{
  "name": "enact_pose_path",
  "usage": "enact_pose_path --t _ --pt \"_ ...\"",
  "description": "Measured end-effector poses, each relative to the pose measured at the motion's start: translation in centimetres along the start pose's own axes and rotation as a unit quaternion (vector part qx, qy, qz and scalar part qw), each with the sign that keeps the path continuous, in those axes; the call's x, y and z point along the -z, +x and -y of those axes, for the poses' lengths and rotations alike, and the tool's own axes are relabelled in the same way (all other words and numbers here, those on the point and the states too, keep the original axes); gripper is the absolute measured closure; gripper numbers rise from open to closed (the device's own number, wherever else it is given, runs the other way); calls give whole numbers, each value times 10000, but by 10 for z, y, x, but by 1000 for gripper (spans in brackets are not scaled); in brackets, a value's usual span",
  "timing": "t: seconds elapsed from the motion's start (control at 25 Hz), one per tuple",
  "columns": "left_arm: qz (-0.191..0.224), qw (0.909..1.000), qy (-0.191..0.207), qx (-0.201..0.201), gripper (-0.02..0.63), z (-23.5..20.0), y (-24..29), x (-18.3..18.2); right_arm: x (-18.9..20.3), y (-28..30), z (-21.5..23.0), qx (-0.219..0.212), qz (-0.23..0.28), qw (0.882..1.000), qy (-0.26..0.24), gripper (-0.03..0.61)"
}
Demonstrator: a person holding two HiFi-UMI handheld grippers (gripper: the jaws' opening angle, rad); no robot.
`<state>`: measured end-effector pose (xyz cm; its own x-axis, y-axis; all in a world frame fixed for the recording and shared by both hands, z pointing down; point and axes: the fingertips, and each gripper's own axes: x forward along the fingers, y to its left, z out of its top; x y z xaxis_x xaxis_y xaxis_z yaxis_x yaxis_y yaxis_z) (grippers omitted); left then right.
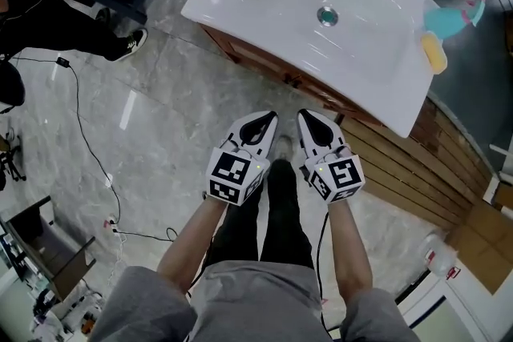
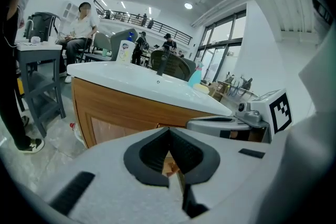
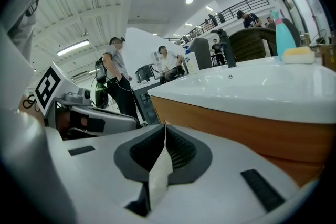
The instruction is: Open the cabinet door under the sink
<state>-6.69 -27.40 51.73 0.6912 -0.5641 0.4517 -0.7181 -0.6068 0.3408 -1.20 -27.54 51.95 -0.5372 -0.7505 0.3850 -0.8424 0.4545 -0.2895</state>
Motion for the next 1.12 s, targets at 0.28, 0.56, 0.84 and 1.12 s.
enact_pose_path --t 0.28,0.56,0.84,1.12 --pt "17 10000 5 -10 606 -17 25 28 37 28 26 130 -61 9998 130 568" --pt "-51 10000 31 9 606 -29 49 62 87 49 48 269 -233 9993 146 562" --pt "-53 10000 71 -42 606 -45 68 83 123 68 68 282 -379 9985 274 514" --pt "-82 9998 74 -145 606 -56 85 111 152 87 97 713 -389 9967 65 511"
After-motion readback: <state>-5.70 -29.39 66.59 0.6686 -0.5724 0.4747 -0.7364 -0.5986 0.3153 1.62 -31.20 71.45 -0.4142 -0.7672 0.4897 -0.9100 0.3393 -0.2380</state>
